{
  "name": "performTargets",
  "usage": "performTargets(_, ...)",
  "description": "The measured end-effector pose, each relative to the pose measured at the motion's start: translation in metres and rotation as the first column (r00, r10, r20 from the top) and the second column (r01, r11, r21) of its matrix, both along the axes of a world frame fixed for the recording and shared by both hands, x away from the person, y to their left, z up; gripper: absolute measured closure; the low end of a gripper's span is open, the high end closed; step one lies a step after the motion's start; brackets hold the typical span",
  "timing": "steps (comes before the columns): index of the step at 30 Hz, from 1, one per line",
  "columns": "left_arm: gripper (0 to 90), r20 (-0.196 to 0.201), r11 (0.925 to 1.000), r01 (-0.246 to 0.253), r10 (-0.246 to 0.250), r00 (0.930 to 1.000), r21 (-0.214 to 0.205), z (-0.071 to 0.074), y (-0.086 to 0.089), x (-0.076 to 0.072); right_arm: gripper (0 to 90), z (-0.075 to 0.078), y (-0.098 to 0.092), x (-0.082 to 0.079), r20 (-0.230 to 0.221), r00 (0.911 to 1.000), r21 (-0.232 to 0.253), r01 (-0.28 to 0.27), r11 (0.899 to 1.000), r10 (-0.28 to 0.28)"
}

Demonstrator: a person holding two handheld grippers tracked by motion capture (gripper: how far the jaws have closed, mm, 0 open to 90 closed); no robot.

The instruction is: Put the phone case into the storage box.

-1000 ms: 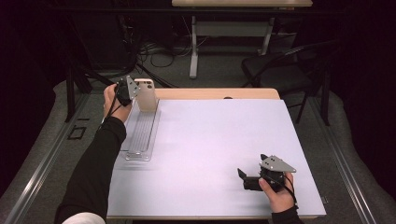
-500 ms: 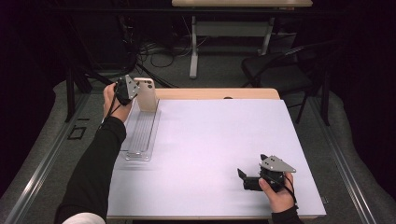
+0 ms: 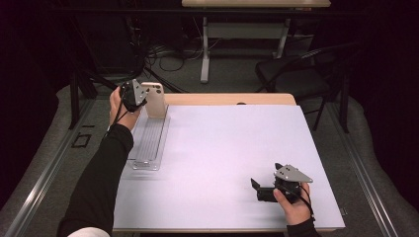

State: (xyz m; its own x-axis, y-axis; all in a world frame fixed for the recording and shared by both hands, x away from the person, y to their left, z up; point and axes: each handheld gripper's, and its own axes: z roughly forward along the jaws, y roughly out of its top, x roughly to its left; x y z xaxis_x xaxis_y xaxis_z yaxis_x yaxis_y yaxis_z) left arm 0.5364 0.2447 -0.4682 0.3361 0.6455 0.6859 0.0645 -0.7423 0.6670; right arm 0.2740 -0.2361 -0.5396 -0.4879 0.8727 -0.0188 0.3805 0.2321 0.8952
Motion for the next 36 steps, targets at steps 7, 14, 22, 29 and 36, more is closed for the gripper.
performTargets(7, 46.2, -0.002, 0.9998, -0.016, 0.016, 0.9999, -0.012, 0.005, 0.003, -0.003, 0.0, 0.001, 0.001, 0.0, 0.007, 1.0, 0.0, -0.004, 1.0, 0.004)
performTargets(14, 44.5, -0.054, 0.9986, -0.046, 0.045, 0.9975, -0.027, 0.007, 0.005, -0.008, 0.0, 0.001, 0.002, 0.001, 0.009, 0.9999, -0.002, -0.009, 1.0, 0.009)
performTargets(22, 44.5, -0.1, 0.9938, -0.071, 0.062, 0.9931, -0.086, 0.014, 0.008, -0.016, 0.0, 0.001, 0.002, 0.002, 0.007, 0.9998, -0.008, -0.019, 1.0, 0.019)
performTargets(29, 39.3, -0.141, 0.9827, -0.109, 0.088, 0.9861, -0.15, 0.022, 0.011, -0.022, 0.0, 0.002, 0.002, 0.004, 0.005, 0.9997, -0.009, -0.022, 1.0, 0.022)
performTargets(36, 35.4, -0.237, 0.9633, -0.121, 0.062, 0.9695, -0.24, 0.026, 0.016, -0.025, 0.0, 0.002, 0.003, 0.007, 0.003, 0.9994, -0.015, -0.035, 0.999, 0.035)
